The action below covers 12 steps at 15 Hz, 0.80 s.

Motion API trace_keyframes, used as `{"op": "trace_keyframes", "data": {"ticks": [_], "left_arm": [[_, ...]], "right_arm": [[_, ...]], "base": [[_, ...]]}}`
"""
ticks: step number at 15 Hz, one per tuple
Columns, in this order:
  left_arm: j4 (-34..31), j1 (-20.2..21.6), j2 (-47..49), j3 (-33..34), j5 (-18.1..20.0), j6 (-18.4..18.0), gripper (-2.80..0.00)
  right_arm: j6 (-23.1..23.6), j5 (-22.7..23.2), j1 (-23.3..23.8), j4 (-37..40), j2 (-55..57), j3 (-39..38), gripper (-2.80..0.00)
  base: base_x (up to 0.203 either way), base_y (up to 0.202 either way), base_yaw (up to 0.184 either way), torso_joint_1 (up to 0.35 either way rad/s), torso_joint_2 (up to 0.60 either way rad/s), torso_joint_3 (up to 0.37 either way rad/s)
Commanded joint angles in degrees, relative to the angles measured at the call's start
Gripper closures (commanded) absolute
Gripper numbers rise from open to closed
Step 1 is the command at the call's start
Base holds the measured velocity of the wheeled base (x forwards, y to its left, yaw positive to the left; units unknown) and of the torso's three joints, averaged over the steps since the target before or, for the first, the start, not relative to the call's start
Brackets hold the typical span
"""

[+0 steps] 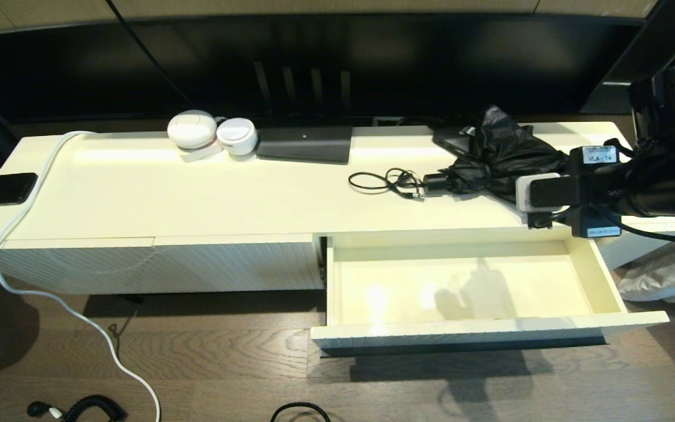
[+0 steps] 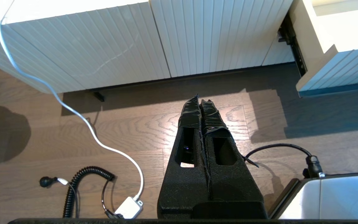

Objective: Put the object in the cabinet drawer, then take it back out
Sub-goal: Put the umbrella in the drawer

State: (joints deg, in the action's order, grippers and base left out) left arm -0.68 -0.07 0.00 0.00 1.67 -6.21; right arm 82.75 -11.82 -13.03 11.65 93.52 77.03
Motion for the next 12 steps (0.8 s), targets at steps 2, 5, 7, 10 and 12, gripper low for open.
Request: {"op": "trace_keyframes", "data": {"ticks": [2, 5, 7, 10, 12], "left_arm": [[0.0, 0.0, 0.0, 0.0, 0.1, 0.0, 0.0], [0.0, 0.0, 0.0, -0.1, 0.1, 0.0, 0.0], [0.0, 0.0, 0.0, 0.0, 0.1, 0.0, 0.0], [0.0, 0.1, 0.0, 0.0, 0.0, 0.0, 0.0], [0.0, 0.1, 0.0, 0.0, 0.0, 0.0, 0.0]], "right_arm": [[0.7, 0.0, -0.1, -0.2, 3.3, 1.4, -2.8], [1.2, 0.0, 0.0, -0.2, 6.4, 4.8, -2.8], [2.3, 0.1, 0.3, 0.1, 10.9, 10.7, -2.8], [2.8, 0.1, 1.3, 0.4, 14.1, 14.3, -2.8], [3.0, 0.2, 2.0, 0.2, 17.4, 17.9, -2.8]], "base": [[0.0, 0.0, 0.0, 0.0, 0.0, 0.0], [0.0, 0.0, 0.0, 0.0, 0.0, 0.0], [0.0, 0.0, 0.0, 0.0, 0.0, 0.0], [0.0, 0.0, 0.0, 0.0, 0.0, 0.0], [0.0, 0.0, 0.0, 0.0, 0.0, 0.0]]}}
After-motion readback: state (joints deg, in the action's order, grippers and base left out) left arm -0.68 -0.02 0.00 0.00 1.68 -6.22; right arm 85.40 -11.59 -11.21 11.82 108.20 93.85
